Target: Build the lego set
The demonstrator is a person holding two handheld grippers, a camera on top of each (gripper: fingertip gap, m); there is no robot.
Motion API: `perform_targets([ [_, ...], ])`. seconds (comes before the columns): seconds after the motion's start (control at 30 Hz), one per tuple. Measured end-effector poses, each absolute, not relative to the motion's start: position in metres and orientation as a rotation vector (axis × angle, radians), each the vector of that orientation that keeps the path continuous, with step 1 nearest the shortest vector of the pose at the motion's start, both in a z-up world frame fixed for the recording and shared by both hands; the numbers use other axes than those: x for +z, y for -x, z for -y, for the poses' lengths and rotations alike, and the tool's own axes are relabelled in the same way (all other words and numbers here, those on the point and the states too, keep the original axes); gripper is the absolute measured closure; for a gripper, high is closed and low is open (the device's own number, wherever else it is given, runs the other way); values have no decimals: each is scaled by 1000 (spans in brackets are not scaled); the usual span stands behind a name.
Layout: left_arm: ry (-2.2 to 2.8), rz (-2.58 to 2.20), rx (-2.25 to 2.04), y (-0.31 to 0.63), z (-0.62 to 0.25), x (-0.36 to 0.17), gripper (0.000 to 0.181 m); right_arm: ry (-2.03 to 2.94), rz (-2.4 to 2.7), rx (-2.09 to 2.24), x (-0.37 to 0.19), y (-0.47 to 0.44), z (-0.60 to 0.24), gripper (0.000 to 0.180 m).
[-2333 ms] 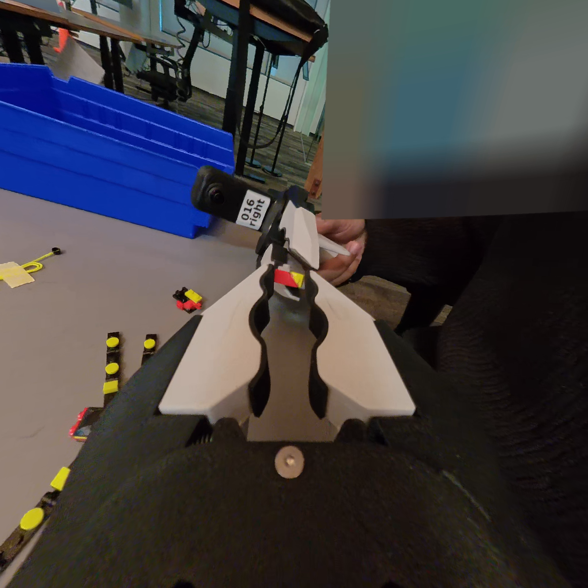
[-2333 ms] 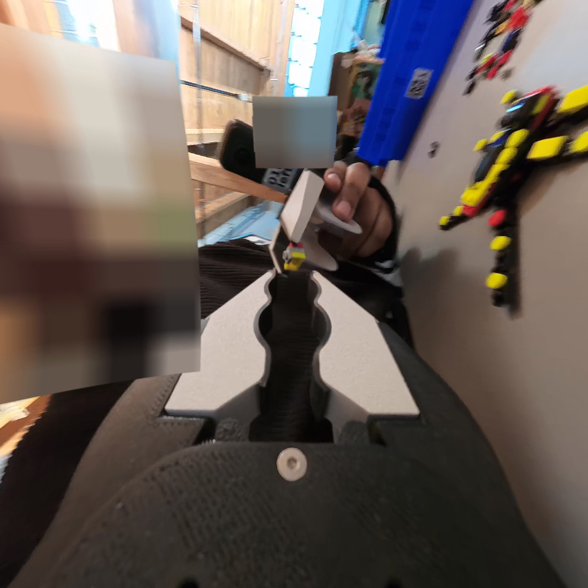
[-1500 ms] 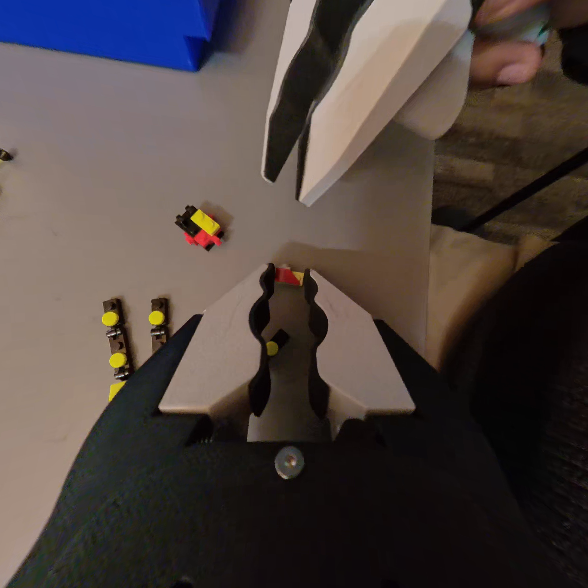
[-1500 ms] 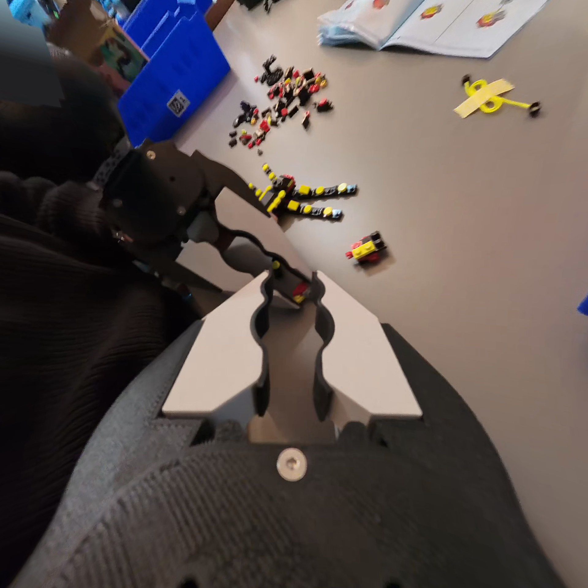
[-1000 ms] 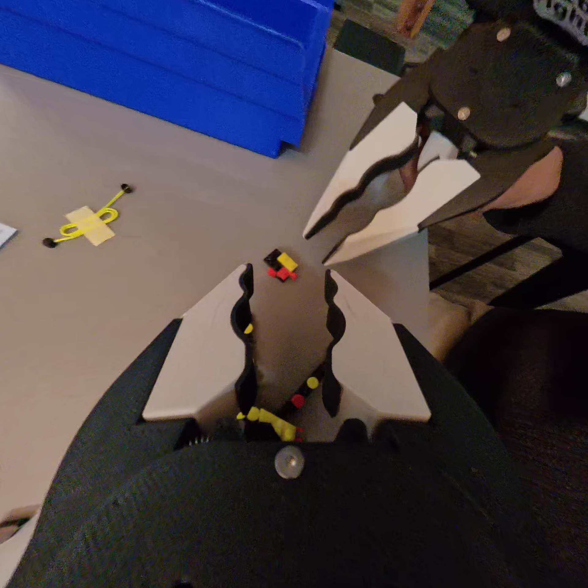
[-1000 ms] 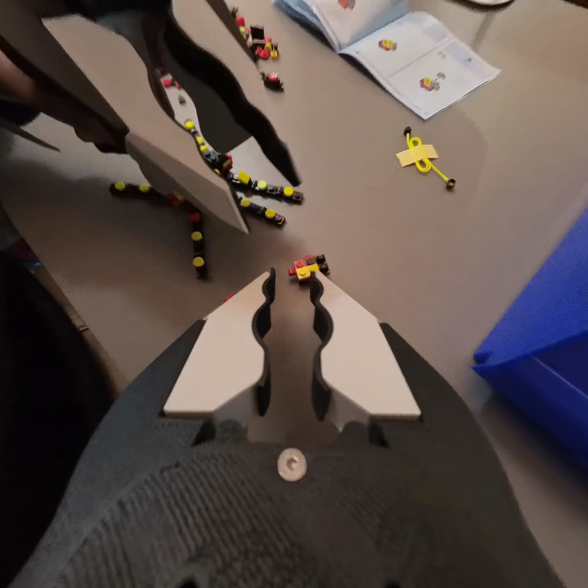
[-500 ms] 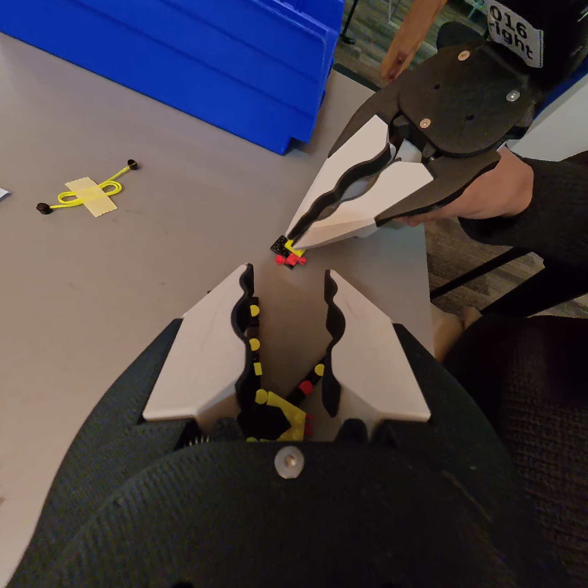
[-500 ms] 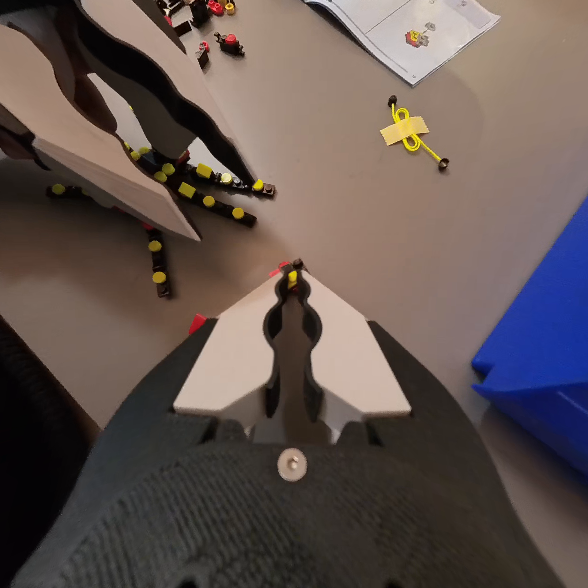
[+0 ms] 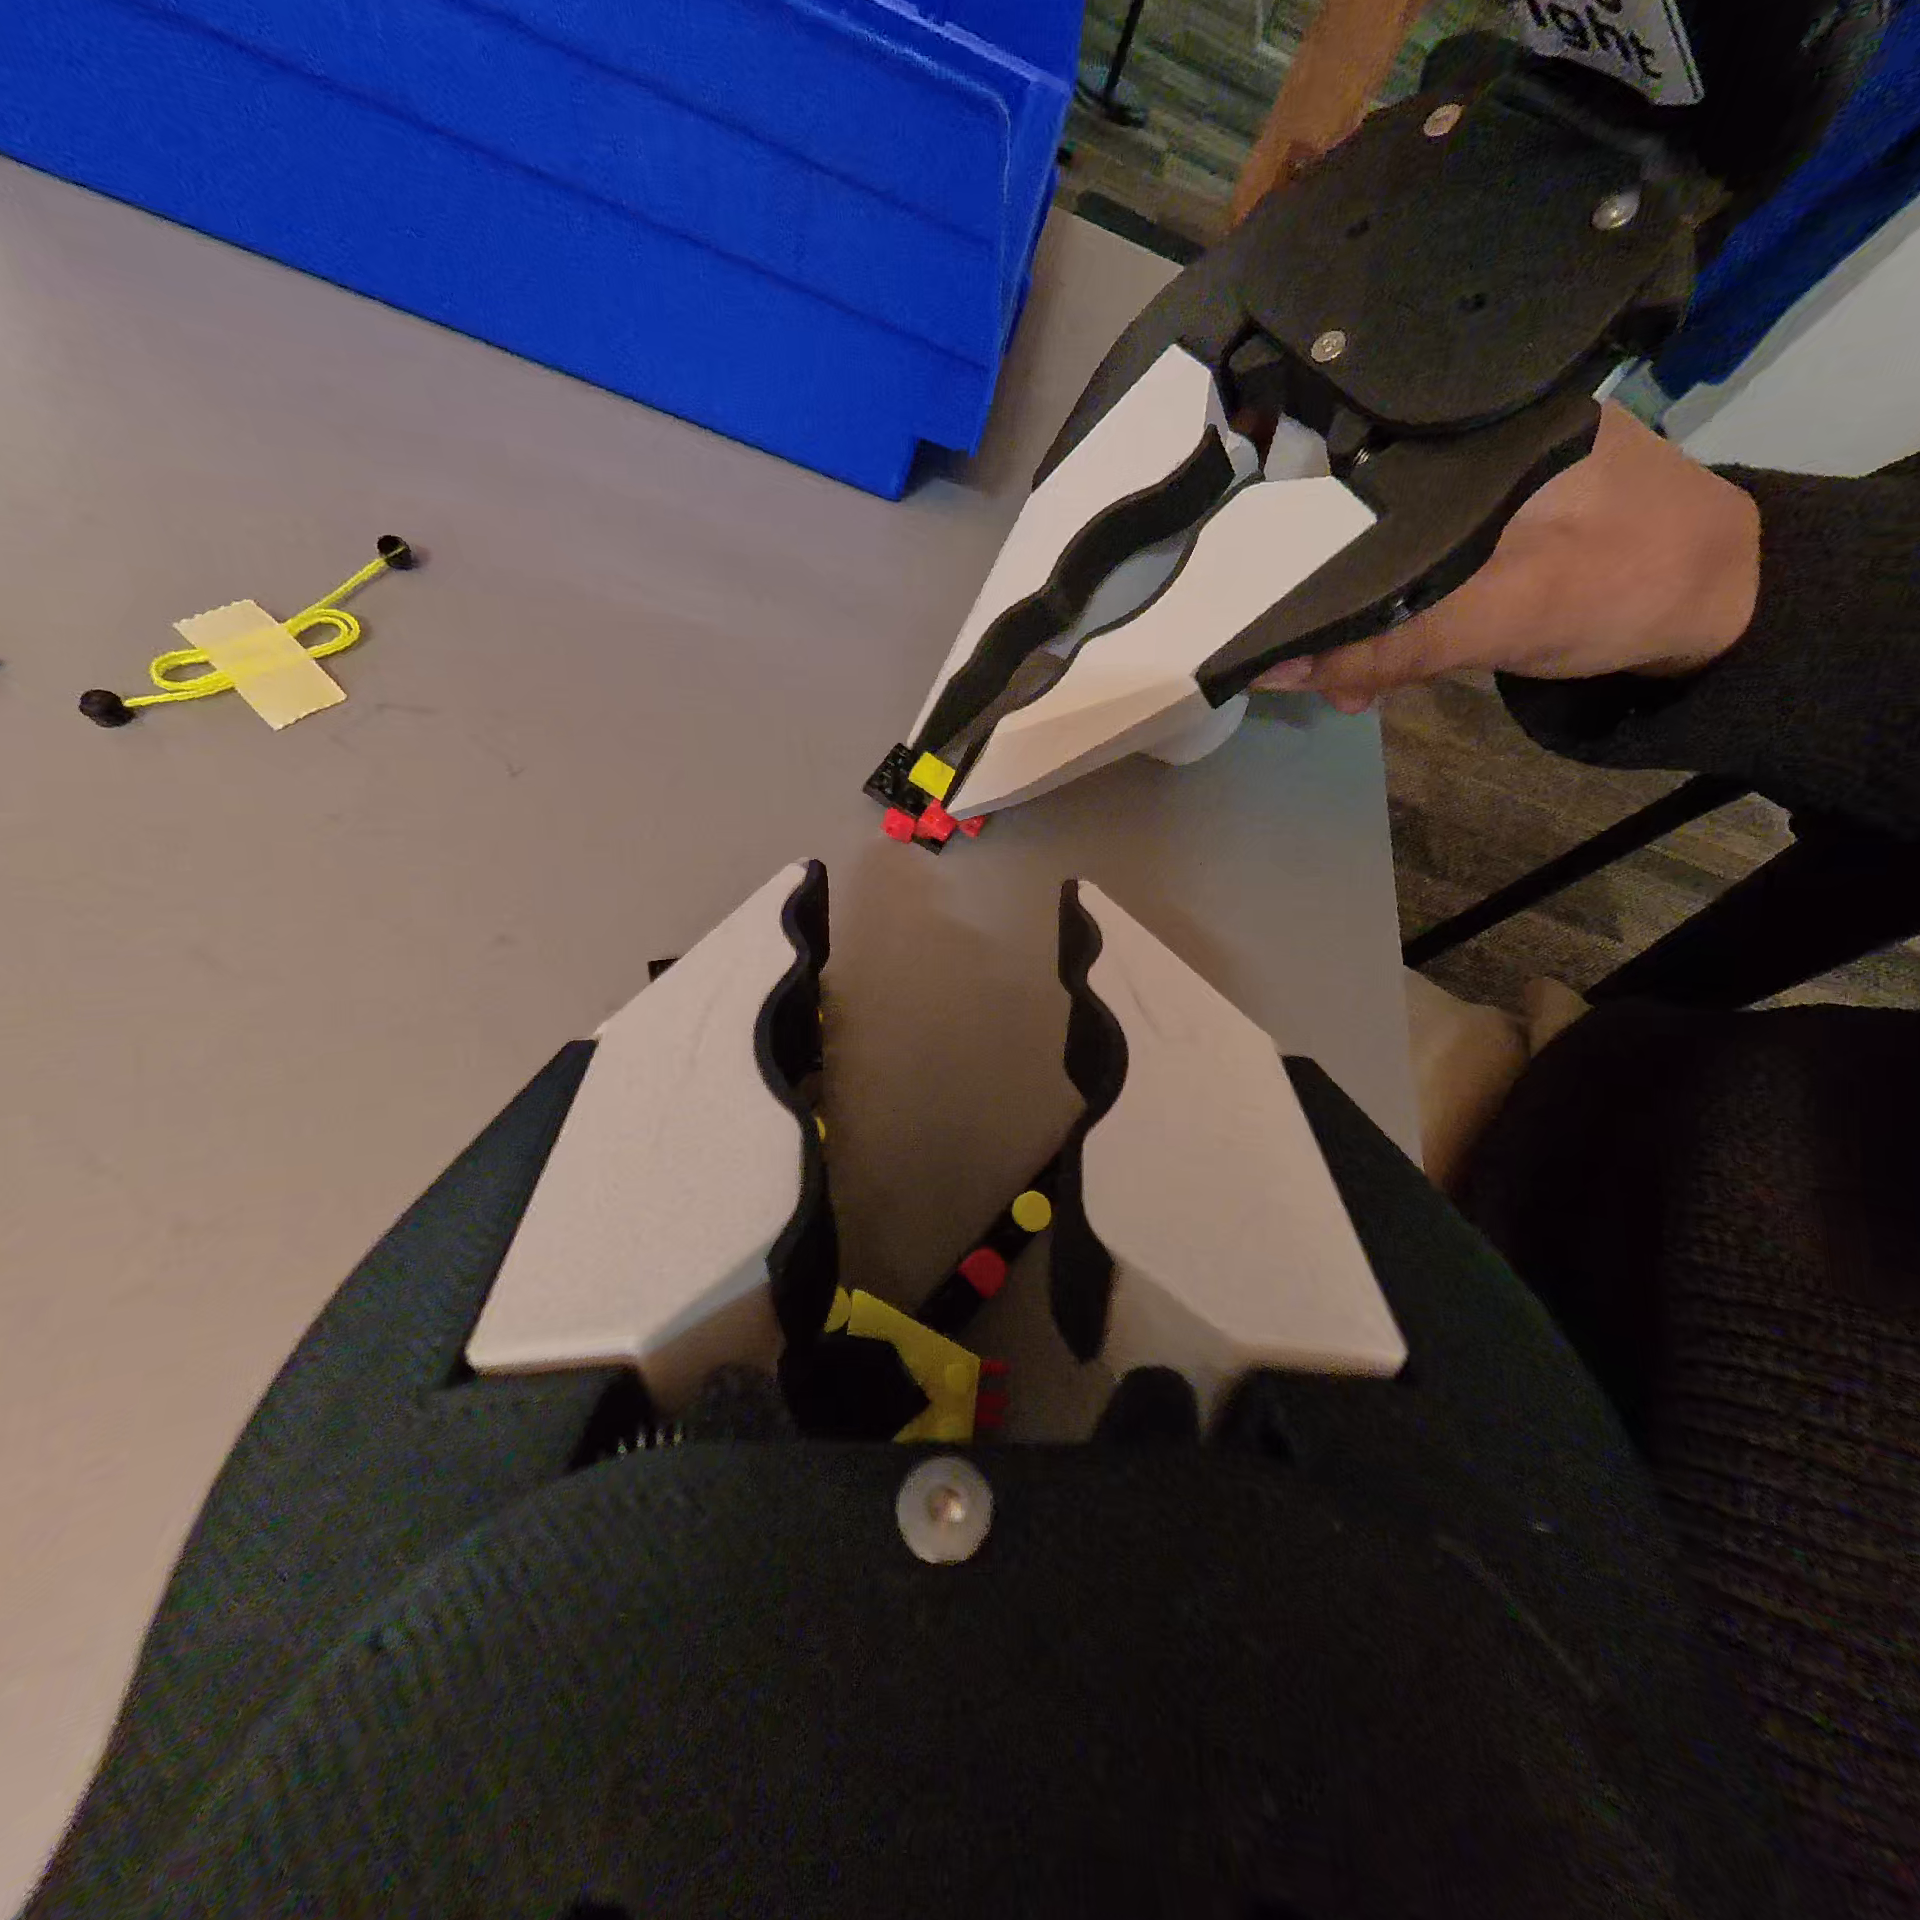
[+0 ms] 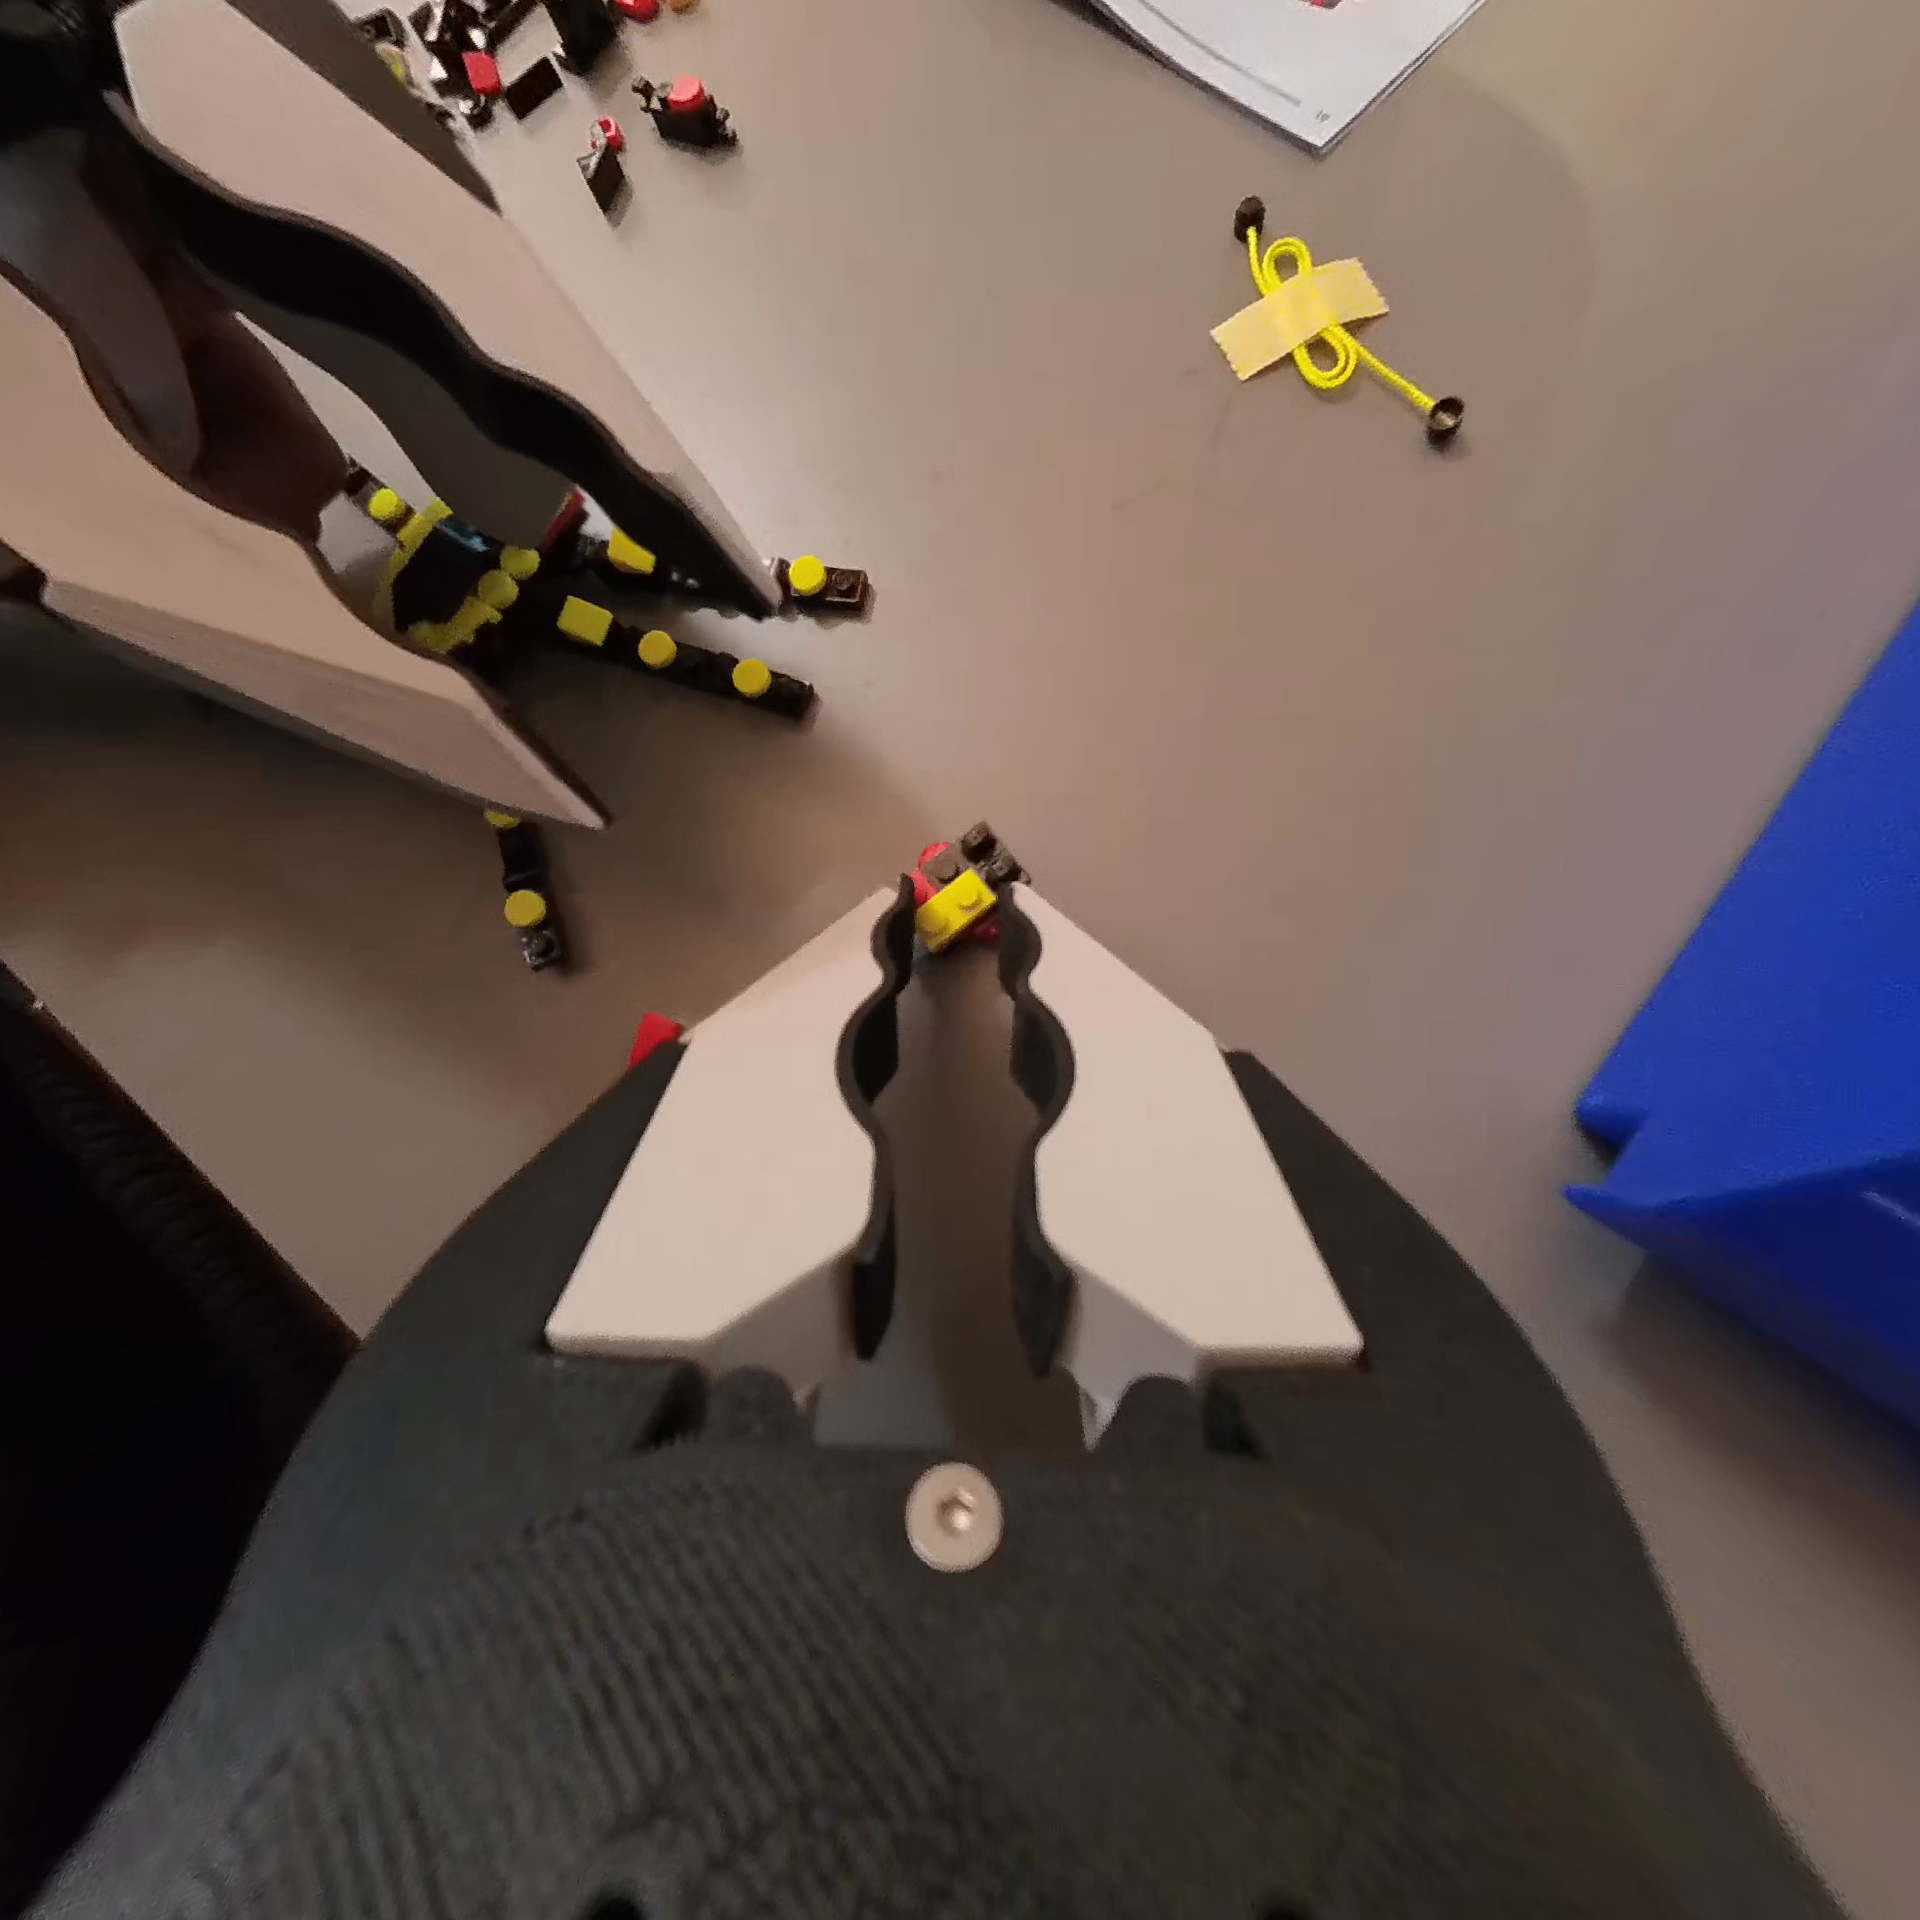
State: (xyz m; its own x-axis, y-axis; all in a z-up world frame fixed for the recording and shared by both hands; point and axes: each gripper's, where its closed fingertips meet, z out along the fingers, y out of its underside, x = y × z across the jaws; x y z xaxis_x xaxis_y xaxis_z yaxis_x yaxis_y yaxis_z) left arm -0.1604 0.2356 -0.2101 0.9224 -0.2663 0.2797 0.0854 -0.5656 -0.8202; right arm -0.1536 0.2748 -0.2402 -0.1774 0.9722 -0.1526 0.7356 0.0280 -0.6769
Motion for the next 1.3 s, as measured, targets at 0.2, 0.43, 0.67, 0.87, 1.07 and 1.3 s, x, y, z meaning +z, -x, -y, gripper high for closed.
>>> perform_targets([
  [0.2, 2080, -65, -584, 158, -236, -202, 138, 1618, 1911, 1137, -212, 156, -266, 173],
  [0.43, 1964, 173, -1072, 145, -232, -183, 149, 1239, 1900, 1154, -172, 156, -247, 173],
  [0.67, 1849, 239, -1315, 138, -228, -164, 149, 862, 1968, 810, -165, 150, -227, 173],
  [0.87, 1831, 228, -1315, 141, -227, -162, 166, 853, 1939, 864, -158, 150, -225, 173],
  [1.07, 1805, 206, -1265, 143, -229, -157, 168, 907, 1902, 961, -154, 150, -227, 172],
  [1.3, 1789, 250, -1089, 154, -236, -156, 168, 990, 1834, 840, -152, 158, -243, 180],
])
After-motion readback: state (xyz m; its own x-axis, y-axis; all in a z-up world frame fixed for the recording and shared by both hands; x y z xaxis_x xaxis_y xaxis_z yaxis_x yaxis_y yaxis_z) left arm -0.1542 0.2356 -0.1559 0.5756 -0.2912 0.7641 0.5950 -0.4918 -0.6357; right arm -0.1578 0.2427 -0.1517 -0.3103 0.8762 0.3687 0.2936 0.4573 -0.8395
